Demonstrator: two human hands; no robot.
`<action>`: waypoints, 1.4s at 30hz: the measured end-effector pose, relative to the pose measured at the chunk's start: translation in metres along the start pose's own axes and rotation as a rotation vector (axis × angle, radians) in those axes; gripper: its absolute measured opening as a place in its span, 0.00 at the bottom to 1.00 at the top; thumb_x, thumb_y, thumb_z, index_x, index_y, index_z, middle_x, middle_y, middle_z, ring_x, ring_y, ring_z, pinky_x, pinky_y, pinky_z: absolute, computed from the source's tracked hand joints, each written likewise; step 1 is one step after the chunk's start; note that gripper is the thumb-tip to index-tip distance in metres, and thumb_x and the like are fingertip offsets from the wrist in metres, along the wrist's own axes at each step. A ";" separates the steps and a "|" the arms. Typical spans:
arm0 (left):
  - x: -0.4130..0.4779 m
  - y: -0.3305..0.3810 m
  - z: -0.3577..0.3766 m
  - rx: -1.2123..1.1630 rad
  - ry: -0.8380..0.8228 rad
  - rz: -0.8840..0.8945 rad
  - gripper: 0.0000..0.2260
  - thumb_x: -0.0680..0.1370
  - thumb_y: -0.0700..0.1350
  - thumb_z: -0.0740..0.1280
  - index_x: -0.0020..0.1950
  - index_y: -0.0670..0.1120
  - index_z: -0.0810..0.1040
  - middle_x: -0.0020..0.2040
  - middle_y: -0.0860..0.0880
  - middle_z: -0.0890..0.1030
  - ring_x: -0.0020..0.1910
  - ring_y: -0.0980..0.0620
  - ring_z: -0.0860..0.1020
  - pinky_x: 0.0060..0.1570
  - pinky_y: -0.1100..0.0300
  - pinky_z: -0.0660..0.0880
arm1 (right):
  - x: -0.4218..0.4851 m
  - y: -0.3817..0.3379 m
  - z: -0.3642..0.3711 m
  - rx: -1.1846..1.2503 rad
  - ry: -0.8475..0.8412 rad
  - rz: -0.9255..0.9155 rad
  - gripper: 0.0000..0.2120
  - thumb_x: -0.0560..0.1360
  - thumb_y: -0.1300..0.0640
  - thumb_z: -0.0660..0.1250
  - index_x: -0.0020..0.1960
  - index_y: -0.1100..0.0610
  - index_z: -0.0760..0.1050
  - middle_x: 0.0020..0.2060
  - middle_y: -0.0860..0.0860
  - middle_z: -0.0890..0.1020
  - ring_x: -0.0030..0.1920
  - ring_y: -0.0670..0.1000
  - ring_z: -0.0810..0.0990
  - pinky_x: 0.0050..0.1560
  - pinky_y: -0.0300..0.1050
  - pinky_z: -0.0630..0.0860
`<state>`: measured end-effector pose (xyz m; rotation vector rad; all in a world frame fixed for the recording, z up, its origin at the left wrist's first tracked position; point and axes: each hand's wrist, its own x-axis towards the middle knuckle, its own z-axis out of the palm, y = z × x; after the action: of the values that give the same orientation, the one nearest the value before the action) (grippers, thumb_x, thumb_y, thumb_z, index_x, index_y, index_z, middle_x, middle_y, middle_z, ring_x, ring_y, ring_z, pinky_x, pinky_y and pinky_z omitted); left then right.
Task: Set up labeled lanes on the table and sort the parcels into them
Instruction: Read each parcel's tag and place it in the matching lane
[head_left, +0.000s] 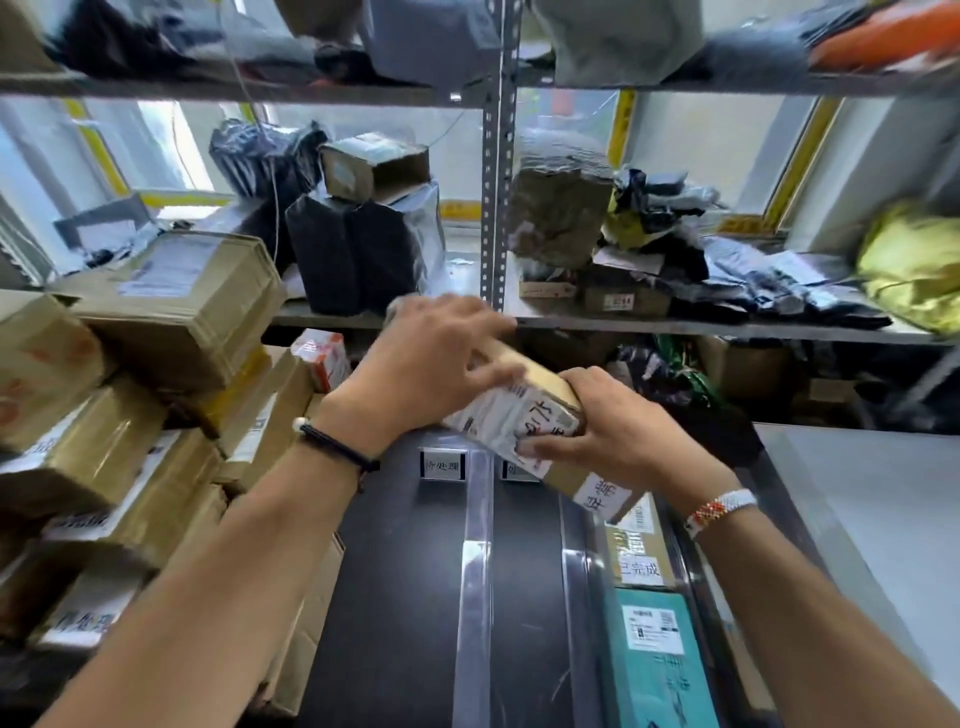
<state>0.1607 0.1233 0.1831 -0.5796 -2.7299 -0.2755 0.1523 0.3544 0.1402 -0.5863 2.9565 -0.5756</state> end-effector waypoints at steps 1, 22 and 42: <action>-0.001 -0.003 0.006 -0.006 0.174 -0.026 0.23 0.81 0.62 0.64 0.72 0.51 0.77 0.69 0.51 0.77 0.69 0.49 0.73 0.71 0.50 0.64 | -0.003 0.003 0.008 0.171 0.024 0.042 0.32 0.69 0.28 0.72 0.65 0.44 0.69 0.53 0.43 0.77 0.49 0.45 0.80 0.47 0.49 0.80; -0.016 0.073 0.094 -1.231 0.190 -0.484 0.27 0.80 0.69 0.62 0.70 0.52 0.77 0.61 0.53 0.85 0.61 0.53 0.84 0.64 0.46 0.79 | -0.024 -0.006 0.068 1.270 0.464 0.073 0.30 0.86 0.48 0.59 0.84 0.42 0.51 0.70 0.42 0.77 0.63 0.40 0.82 0.55 0.40 0.82; 0.052 0.256 0.246 -1.531 -0.502 -0.573 0.17 0.86 0.58 0.60 0.68 0.49 0.77 0.60 0.50 0.86 0.60 0.50 0.85 0.64 0.48 0.79 | -0.135 0.209 0.045 0.212 0.303 0.460 0.60 0.70 0.39 0.78 0.82 0.34 0.34 0.83 0.47 0.50 0.79 0.56 0.63 0.67 0.63 0.77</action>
<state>0.1546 0.4341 0.0040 -0.0985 -2.4897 -2.7043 0.2097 0.5698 0.0202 0.2182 3.0768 -0.9725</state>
